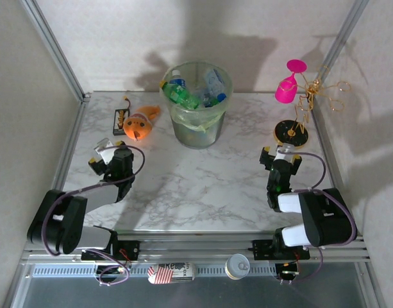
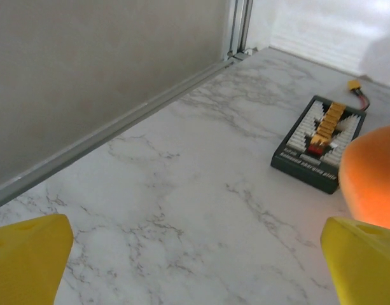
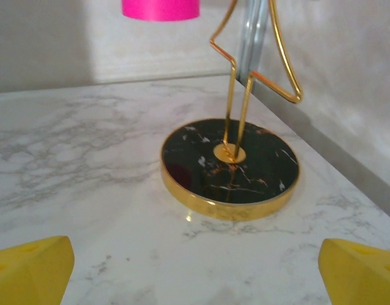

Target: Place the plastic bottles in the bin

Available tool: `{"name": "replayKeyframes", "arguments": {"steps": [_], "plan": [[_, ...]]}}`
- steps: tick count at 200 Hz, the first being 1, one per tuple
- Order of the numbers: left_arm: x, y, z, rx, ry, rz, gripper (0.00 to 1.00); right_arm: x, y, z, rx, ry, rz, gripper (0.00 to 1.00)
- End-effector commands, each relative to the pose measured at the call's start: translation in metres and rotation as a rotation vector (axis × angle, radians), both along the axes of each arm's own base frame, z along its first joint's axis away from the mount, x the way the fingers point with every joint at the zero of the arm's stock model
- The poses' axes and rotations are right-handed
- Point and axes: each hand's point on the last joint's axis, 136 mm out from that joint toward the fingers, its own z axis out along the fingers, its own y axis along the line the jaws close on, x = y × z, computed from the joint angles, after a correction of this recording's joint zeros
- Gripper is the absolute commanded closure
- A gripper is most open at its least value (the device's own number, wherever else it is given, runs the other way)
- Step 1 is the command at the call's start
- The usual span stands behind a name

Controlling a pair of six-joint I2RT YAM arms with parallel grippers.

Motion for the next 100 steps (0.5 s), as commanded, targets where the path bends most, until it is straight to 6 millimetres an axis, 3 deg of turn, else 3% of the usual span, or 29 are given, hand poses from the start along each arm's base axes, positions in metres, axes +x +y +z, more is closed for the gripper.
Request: {"name": "replayKeyframes", "arguments": {"steps": [1, 42, 66, 96, 100], "plan": [[0.011, -0.001, 0.006, 0.054, -0.019, -0.037, 0.00, -0.001, -0.003, 0.028, -0.008, -0.161, 0.015, 0.01], [0.031, -0.026, 0.018, 0.084, -0.111, -0.222, 0.00, 0.010, -0.007, 0.013, 0.053, -0.112, 0.064, 0.01], [0.037, -0.029, 0.011, 0.052, -0.126, -0.277, 0.05, 0.011, -0.010, 0.004, 0.081, -0.108, 0.083, 0.01], [0.016, -0.017, 0.006, -0.024, -0.249, -0.330, 0.06, 0.012, -0.012, 0.005, 0.082, -0.113, 0.084, 0.01], [0.014, -0.015, 0.013, -0.014, -0.284, -0.330, 0.06, 0.012, -0.011, 0.004, 0.081, -0.113, 0.085, 0.01]]}}
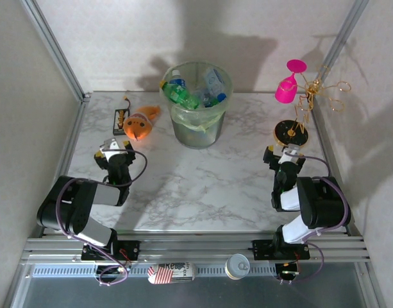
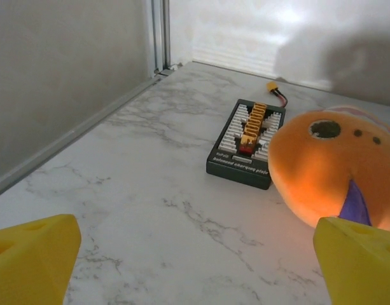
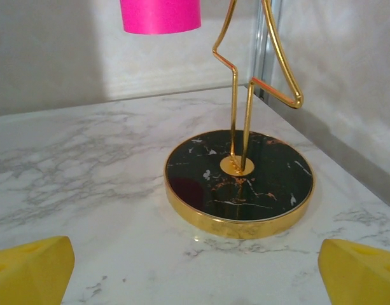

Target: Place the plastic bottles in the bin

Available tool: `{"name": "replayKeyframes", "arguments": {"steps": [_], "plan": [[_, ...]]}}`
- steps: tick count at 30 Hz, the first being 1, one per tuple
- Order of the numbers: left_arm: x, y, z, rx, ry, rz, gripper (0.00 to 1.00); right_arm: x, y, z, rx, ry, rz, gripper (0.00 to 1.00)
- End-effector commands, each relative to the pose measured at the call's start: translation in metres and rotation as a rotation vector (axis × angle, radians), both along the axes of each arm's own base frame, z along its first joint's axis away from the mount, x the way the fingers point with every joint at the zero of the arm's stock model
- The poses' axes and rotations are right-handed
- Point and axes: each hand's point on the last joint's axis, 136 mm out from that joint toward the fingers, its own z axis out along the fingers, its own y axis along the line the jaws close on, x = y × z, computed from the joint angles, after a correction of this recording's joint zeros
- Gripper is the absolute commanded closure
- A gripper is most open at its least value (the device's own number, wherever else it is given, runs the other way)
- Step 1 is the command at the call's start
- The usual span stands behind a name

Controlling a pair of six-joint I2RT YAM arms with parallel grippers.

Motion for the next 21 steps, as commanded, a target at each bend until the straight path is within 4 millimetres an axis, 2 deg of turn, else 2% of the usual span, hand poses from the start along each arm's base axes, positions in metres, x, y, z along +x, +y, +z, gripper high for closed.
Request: {"name": "replayKeyframes", "arguments": {"steps": [1, 2, 12, 21], "plan": [[-0.0077, 0.0034, 0.0192, -0.058, -0.174, -0.067, 0.06, 0.0028, 0.0032, 0.0128, 0.021, -0.060, 0.023, 0.01], [-0.0048, 0.0011, 0.0106, -0.068, -0.113, -0.074, 0.06, 0.0032, 0.0029, 0.0120, 0.022, -0.053, 0.021, 0.01], [-0.0051, 0.0007, 0.0124, -0.057, -0.126, -0.069, 0.01, 0.0029, 0.0035, 0.0128, 0.018, -0.058, 0.016, 0.01], [-0.0041, 0.0000, 0.0120, -0.061, -0.124, -0.076, 0.00, 0.0056, 0.0110, 0.0120, 0.007, -0.049, 0.063, 0.01]]}}
